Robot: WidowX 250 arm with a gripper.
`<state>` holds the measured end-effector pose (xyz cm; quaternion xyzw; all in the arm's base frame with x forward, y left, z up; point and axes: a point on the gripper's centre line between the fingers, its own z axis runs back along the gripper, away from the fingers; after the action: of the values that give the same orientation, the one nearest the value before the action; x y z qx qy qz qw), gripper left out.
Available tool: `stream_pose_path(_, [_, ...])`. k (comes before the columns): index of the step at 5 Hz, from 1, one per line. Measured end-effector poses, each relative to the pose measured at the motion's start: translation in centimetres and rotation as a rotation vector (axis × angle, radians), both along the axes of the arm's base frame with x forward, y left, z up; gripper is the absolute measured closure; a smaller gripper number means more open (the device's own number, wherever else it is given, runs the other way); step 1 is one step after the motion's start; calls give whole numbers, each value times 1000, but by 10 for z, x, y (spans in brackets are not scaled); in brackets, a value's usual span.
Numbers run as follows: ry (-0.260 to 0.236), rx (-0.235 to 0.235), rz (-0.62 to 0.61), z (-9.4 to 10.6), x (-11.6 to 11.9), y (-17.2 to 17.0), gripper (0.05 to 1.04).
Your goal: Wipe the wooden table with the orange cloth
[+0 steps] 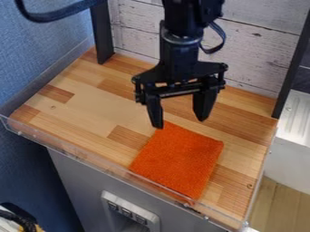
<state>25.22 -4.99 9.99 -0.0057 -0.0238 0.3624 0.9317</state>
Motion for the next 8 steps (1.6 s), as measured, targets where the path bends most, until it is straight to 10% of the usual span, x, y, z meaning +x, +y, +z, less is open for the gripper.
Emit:
stream_pose_path(3, [5, 18, 172, -34, -12, -12, 934])
stream_pose_path(8, [126, 13, 180, -70, -8, -4, 1022])
